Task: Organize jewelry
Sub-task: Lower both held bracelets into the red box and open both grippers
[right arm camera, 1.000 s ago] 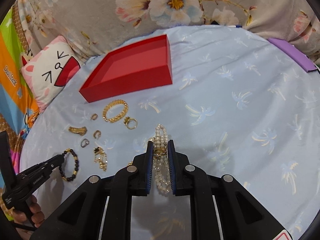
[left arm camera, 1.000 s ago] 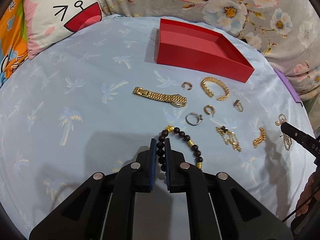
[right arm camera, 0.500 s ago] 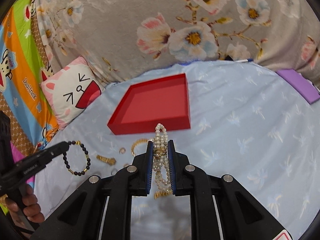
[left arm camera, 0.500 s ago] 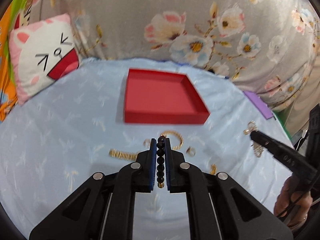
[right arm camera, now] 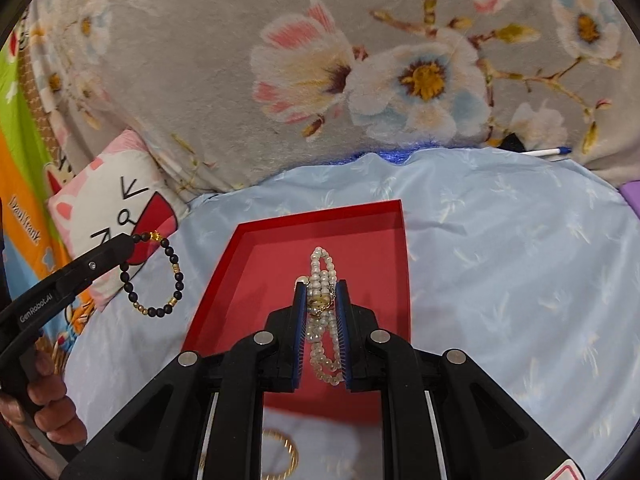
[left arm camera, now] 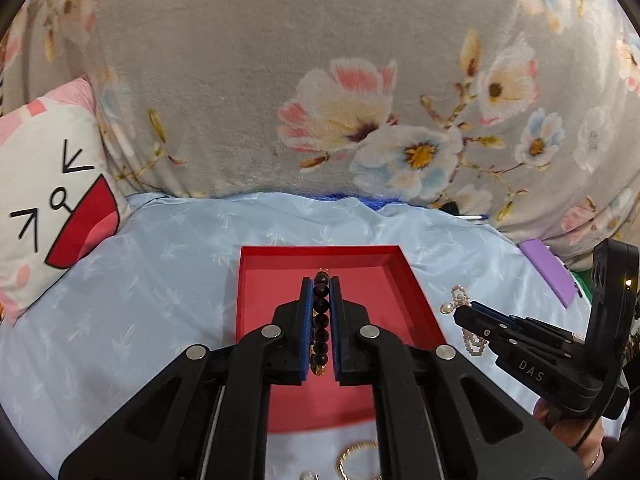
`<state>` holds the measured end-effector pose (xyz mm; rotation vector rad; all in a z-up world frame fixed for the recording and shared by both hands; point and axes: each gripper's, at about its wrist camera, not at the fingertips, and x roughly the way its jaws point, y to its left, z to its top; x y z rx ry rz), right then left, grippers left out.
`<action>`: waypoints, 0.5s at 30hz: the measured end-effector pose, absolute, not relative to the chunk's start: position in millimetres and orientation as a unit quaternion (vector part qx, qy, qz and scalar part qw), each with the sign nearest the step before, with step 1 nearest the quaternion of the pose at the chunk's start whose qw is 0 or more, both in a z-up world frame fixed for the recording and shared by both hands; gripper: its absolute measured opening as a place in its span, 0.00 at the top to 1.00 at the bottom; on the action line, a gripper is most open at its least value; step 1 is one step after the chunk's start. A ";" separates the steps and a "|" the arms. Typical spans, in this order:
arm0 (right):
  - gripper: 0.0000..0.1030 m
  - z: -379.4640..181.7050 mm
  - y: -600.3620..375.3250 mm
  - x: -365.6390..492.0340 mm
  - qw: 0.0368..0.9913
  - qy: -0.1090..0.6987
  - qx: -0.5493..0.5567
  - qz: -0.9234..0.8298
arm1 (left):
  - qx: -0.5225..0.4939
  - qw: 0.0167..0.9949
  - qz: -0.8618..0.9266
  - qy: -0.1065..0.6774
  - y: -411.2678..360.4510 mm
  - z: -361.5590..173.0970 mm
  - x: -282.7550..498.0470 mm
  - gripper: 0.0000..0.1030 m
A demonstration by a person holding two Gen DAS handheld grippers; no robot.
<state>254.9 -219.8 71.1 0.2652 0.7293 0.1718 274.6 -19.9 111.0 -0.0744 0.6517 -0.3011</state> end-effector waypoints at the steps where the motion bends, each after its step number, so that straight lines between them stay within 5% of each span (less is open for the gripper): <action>1: 0.87 67.0 -218.7 268.1 0.920 0.360 0.128 0.082 | -0.034 0.935 -0.147 0.323 -21.5 106.3 286.1 0.93; 15: 0.87 9.9 -201.0 362.7 0.901 0.420 0.088 0.063 | -0.016 0.920 -0.115 0.374 -35.1 33.2 384.2 0.93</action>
